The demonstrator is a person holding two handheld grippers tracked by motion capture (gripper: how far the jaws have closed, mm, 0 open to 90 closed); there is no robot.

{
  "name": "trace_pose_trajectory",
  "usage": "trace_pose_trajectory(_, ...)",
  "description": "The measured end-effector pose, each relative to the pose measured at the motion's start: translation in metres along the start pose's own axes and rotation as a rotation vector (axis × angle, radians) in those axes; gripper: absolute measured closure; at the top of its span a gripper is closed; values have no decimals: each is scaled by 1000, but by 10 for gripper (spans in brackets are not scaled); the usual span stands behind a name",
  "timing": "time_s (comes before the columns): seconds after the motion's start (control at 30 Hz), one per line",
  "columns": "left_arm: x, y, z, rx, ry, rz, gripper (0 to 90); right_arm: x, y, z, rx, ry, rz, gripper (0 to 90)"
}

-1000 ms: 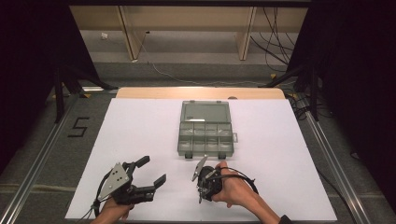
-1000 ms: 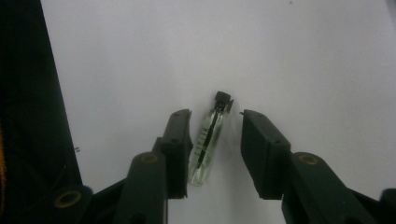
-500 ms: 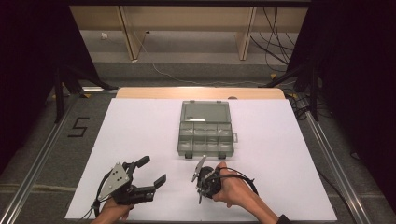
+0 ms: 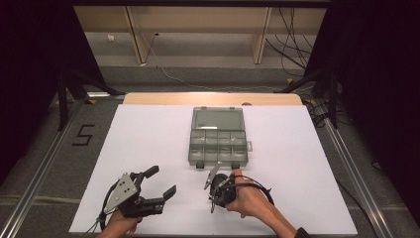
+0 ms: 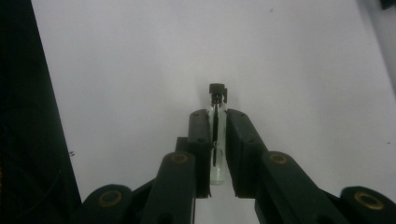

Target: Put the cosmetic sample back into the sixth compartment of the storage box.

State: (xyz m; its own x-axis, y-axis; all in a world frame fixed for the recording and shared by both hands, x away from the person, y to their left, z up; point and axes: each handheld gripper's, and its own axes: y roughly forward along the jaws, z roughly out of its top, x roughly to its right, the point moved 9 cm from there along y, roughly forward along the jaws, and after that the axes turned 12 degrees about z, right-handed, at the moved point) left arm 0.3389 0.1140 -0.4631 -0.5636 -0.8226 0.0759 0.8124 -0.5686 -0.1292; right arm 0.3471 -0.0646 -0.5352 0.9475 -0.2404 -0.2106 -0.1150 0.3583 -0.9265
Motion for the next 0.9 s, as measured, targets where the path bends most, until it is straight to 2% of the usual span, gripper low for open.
trace_pose_trajectory(0.3, 0, 0, 0, 0, -1, 1, 150, 6, -12, 8, 55, -12, -24, 809)
trace_pose_trajectory(0.57, 0, 0, 0, -1, -2, 0, 150, 14, -21, 14, 94, -4, -49, 810)
trace_pose_trajectory(0.6, 0, 0, 0, -1, -1, 0, 150, 16, -24, 15, 110, 15, -55, 809)
trace_pose_trajectory(0.9, 0, 0, 0, -1, -3, 0, 150, 28, -34, 26, 161, 15, -85, 810)
